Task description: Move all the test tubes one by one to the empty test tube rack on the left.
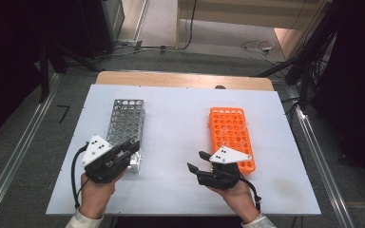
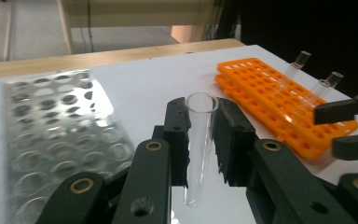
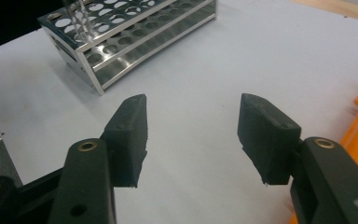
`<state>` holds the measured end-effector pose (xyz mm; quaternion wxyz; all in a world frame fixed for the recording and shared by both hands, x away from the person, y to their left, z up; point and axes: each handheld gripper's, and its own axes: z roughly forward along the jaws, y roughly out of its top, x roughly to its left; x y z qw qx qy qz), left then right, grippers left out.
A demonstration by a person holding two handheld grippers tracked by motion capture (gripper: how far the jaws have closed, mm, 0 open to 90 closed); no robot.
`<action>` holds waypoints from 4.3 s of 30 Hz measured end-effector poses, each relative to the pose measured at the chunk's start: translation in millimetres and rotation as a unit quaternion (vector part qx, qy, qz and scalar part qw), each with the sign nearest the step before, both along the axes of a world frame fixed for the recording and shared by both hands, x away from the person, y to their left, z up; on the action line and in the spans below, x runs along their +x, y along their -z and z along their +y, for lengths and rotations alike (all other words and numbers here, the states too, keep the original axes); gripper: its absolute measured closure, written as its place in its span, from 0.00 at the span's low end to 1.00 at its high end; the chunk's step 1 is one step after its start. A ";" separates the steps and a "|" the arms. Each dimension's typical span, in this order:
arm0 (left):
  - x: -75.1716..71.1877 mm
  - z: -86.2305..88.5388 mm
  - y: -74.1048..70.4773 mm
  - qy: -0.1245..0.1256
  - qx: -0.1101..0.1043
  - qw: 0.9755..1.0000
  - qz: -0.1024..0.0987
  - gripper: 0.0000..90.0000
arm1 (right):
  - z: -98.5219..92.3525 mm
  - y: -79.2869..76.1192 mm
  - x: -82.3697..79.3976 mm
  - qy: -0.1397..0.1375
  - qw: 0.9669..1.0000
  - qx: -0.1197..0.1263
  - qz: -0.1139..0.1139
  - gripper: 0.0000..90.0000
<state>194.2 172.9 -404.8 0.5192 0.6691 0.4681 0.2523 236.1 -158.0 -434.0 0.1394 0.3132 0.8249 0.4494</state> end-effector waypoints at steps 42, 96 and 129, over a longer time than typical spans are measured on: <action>-9.1 51.5 29.0 -0.086 0.076 0.992 0.047 0.83 | -65.1 -3.7 1.0 0.066 0.998 0.003 -0.004 0.42; -14.6 37.8 27.9 -0.096 0.005 0.995 0.019 0.13 | -105.3 15.5 20.1 0.155 0.988 -0.013 -0.014 0.40; -12.4 34.1 31.2 -0.094 0.014 0.995 0.023 0.14 | -93.3 37.0 50.3 0.183 0.983 -0.028 -0.018 0.78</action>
